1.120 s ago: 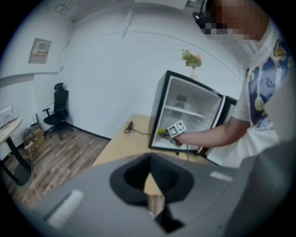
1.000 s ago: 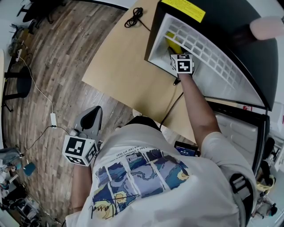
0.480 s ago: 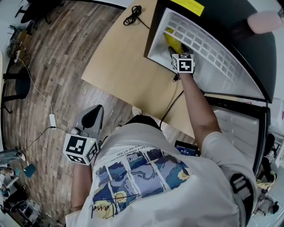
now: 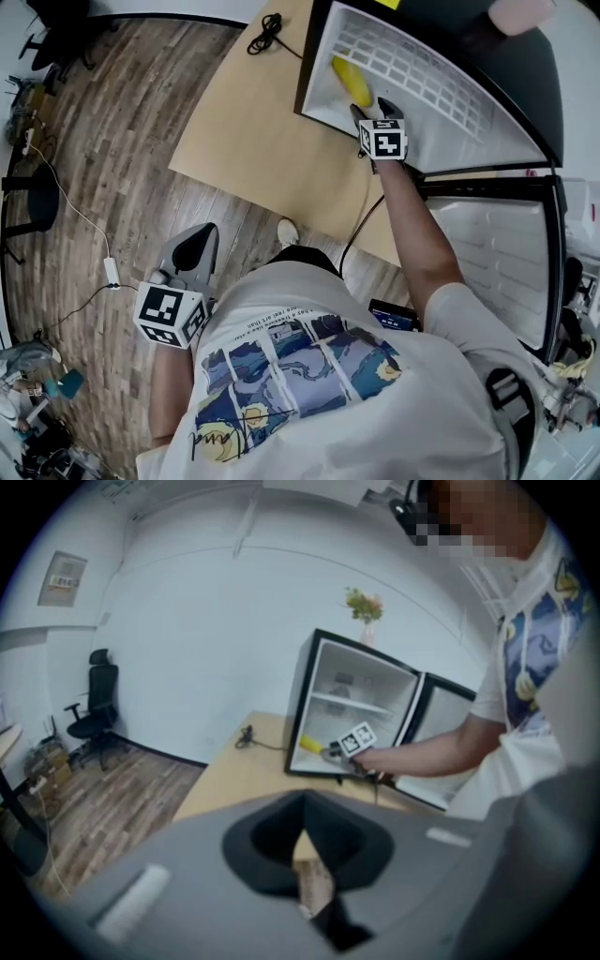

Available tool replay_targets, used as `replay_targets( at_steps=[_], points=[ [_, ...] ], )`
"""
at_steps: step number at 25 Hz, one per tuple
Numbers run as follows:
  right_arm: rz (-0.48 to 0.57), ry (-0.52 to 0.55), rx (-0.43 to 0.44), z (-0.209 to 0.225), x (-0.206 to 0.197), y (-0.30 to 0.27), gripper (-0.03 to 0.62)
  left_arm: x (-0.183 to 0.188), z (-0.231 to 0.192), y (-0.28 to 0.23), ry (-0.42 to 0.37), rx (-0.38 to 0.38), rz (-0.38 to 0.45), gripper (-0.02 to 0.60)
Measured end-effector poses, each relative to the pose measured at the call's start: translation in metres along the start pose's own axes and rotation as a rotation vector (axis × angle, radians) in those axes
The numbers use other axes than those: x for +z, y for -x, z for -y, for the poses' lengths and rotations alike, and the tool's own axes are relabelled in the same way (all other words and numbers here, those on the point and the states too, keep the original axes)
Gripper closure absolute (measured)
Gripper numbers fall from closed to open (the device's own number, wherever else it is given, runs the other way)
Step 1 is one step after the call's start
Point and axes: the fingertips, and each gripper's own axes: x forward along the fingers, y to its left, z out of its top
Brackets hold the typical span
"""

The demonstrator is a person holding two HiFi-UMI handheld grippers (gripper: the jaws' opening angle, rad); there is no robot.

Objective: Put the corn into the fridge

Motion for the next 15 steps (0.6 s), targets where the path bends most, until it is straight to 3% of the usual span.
replay_targets(
  at_steps=[15],
  points=[
    [-0.031,-0.063,-0.037,-0.052,-0.057,0.109,0.339,-0.031,0.013,0.046,-0.062,-0.13,0.019,0.572]
  ],
)
